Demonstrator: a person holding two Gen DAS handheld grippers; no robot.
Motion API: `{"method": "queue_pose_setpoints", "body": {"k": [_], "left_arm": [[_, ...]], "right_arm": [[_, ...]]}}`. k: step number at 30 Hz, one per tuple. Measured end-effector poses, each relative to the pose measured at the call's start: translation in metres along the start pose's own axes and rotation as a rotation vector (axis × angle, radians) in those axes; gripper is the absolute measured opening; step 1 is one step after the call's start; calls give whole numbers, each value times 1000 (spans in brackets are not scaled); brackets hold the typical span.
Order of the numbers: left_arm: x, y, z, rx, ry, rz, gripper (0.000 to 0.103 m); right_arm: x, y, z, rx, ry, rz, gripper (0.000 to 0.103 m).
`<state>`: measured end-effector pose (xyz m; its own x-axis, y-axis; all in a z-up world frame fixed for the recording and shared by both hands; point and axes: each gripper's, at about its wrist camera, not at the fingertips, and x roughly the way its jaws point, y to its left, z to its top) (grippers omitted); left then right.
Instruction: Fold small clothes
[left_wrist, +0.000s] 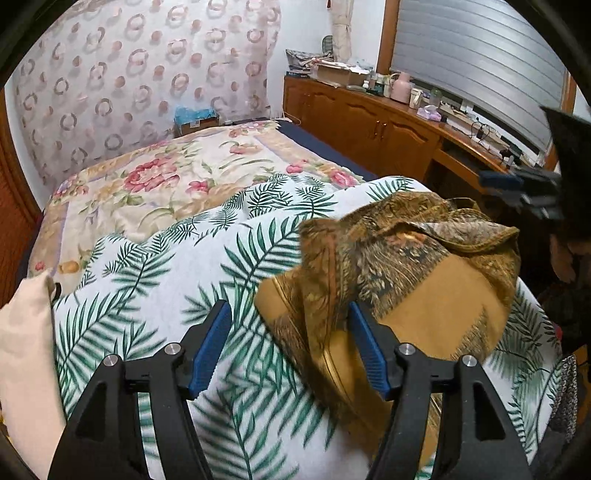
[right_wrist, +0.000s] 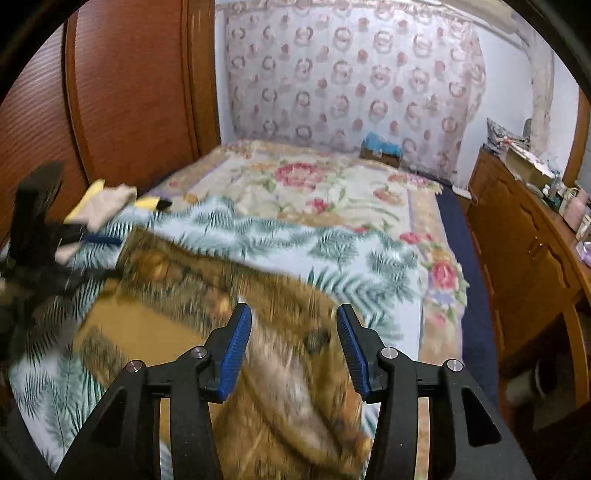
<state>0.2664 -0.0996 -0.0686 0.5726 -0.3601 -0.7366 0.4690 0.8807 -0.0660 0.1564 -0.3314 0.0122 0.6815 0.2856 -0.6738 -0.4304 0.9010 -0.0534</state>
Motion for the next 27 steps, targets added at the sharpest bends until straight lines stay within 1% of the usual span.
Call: {"method": "queue_pose_setpoints", "body": {"k": [5,8,12,17,18,19,20,21,24,26,27], "left_arm": [[21,10,2,-20,30,32,67],[29,16,0,-36,50,40,67],[31,17,-3,-44,62,31,67],[33,16,-2,-39,70,36,67],[33,16,-2,-39,70,36,67],[34,16,-2,-39,69,36,67],[34,16,-2,-40,69,36,67],[34,16,-2,-39,68,36,67],[33,16,0,-44,60,35,67],[30,15,1,-49,45,29,67],[28,15,2,-51,35,27,67]], "right_arm": [[-5,13,-18,-17,62,11,50],[-5,19,-28,-34,102,-8,50],[-11,22,-25,-37,126,12,50],[-5,20,-20,-79,155,-39,50],[-4,17,-19,-89,154,-41,43],[-4,17,-20,-97,144,-44,33],[-5,15,-18,-96,135,-37,14],[-5,13,-18,-86,126,-22,8],[-12,-6,-10,17,40,2,6],[-17,-20,-6,104,2,-24,6],[-17,-26,-6,141,0,-40,6]]}}
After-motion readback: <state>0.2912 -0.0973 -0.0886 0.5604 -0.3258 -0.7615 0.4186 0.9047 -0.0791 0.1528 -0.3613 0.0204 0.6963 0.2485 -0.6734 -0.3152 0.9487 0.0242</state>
